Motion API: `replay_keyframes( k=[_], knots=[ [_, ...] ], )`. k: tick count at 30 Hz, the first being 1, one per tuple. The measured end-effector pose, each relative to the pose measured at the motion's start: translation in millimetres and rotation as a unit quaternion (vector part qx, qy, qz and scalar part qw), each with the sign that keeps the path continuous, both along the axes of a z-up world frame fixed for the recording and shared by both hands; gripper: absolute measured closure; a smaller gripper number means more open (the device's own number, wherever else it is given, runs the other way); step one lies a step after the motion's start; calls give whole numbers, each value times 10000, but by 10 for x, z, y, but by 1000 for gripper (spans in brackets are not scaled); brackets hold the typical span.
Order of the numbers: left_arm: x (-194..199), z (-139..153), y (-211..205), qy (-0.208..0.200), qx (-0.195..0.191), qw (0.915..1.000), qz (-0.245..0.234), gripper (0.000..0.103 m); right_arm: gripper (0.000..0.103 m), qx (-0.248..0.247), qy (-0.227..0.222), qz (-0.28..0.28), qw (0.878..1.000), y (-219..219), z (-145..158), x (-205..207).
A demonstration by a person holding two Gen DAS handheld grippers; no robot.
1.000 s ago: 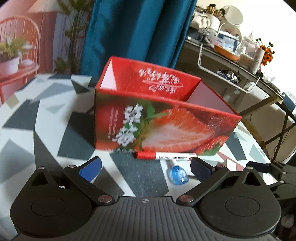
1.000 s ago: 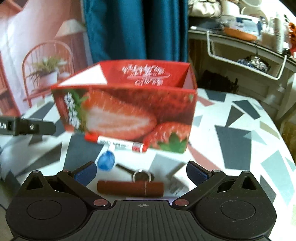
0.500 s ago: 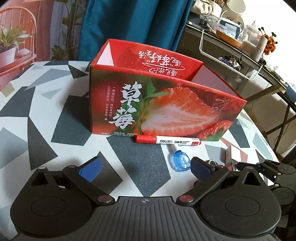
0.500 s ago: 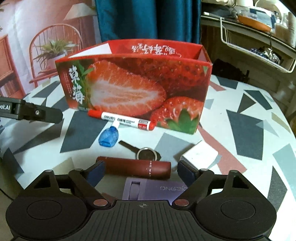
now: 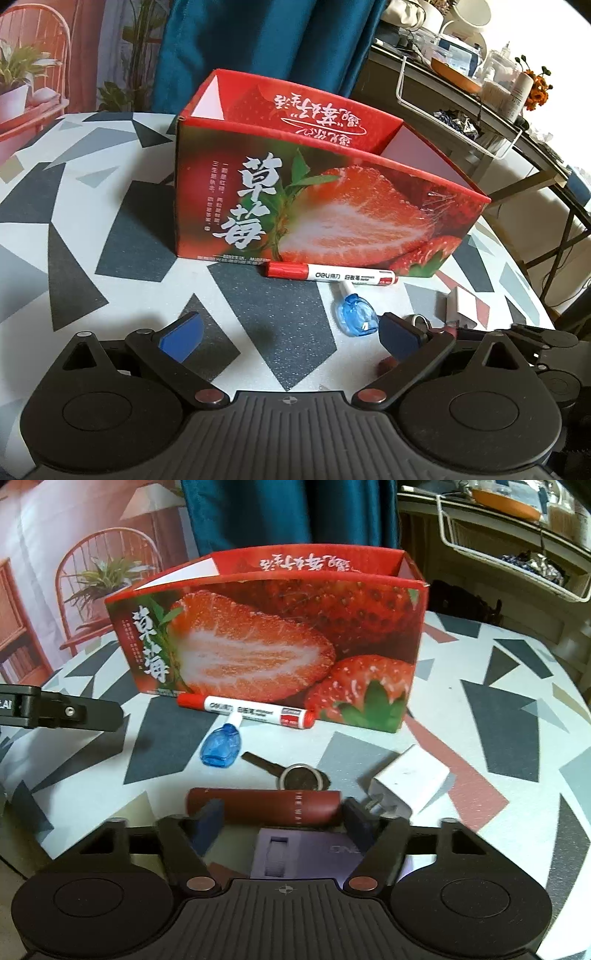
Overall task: Organize rigid objects
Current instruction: 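Move the left tool back to the dark red tube beside the box, then grasp the dark red tube with the left tool and lift it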
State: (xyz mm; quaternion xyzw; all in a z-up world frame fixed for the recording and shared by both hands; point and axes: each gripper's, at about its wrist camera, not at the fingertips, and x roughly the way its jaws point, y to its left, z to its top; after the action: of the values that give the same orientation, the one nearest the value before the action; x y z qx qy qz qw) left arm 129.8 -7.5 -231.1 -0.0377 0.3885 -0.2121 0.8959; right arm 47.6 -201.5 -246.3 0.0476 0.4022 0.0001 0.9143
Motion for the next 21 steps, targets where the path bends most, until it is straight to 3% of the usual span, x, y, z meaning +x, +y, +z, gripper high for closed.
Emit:
replay_keyframes(
  k=[6,15,21],
  knots=[
    [14,-74,-42,239,16,9996,-149,28,49,43,91,216,9997,125,-16,64],
    [19,-192,-82,506,-97,9979,-403,41,61,14,193,697,9974,368,-39,187],
    [18,-271,-87,712,-108,9961,-504,48,62,68,219,761,9968,397,-67,202]
  ],
)
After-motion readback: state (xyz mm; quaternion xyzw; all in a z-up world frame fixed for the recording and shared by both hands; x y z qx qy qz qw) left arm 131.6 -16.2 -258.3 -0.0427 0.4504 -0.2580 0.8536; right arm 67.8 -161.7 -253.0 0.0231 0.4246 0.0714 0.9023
